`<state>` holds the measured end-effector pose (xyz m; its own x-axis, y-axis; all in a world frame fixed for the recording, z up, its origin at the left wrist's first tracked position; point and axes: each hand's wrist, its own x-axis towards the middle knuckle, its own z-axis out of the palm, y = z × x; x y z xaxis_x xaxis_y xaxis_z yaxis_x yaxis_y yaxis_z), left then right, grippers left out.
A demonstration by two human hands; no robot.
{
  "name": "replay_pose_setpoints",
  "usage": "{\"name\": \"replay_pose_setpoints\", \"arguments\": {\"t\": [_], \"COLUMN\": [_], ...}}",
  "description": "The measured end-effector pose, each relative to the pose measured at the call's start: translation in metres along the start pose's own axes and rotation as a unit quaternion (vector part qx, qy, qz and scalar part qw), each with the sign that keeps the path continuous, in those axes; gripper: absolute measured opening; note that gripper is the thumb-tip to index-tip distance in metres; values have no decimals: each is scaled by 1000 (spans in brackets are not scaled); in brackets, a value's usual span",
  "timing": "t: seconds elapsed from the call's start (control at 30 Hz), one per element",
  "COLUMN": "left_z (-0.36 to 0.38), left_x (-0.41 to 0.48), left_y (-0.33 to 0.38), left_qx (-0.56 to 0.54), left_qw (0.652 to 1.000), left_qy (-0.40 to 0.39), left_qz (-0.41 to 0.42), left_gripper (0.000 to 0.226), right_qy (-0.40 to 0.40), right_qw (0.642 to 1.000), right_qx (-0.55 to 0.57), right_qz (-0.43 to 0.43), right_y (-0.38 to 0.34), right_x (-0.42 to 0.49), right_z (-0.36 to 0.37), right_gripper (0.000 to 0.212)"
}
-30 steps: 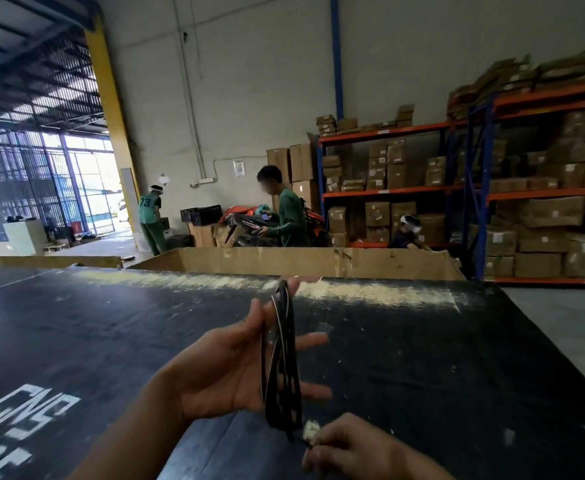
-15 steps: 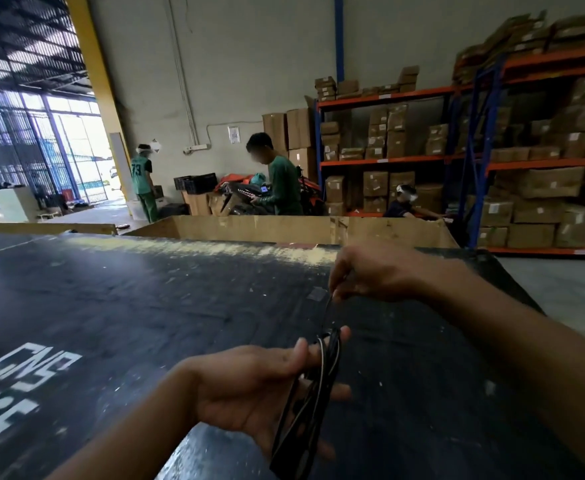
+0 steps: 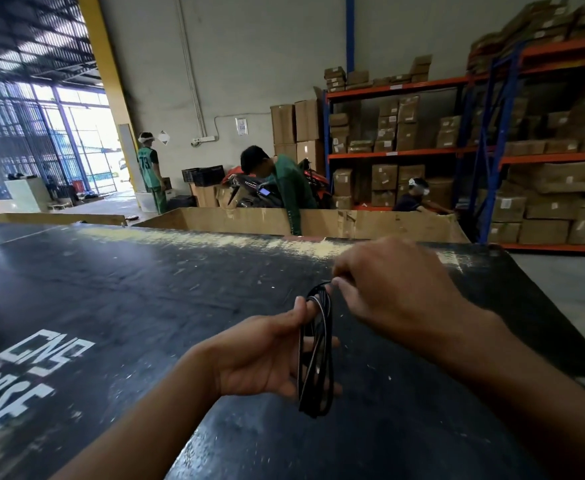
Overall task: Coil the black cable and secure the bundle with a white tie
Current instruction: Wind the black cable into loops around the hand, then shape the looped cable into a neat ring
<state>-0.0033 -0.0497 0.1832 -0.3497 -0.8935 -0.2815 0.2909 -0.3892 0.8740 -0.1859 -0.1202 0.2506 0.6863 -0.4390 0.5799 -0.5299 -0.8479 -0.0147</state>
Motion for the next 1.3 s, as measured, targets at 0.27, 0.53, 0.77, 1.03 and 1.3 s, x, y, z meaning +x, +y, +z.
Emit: {"name": "replay_pose_setpoints", "arguments": {"t": [0.27,0.53,0.77,1.03,1.3], "left_z": [3,2,7,20,31], "left_x": [17,28,32,37,38], "left_y": [5,7,6,3,4], "left_qx": [-35,-94,-111,-125,-96], "left_qw": [996,989,985,982,980], "left_qy": [14,15,25,38,93], "left_qz": [76,117,133,140,145], "left_gripper": [58,53,56,64,46], "right_qy": [122,155,137,138,166], "right_qw": [970,956,958,960,955], "right_qx": [144,200,202,188,192], "right_qz": [156,146,153,155,150], "right_y": [-14,-27,-30,-28,-19], "right_x": [-29,-38,-42,-43,-39], "right_z": [38,59,62,61,61], "right_gripper": [13,26,48,49,39]}}
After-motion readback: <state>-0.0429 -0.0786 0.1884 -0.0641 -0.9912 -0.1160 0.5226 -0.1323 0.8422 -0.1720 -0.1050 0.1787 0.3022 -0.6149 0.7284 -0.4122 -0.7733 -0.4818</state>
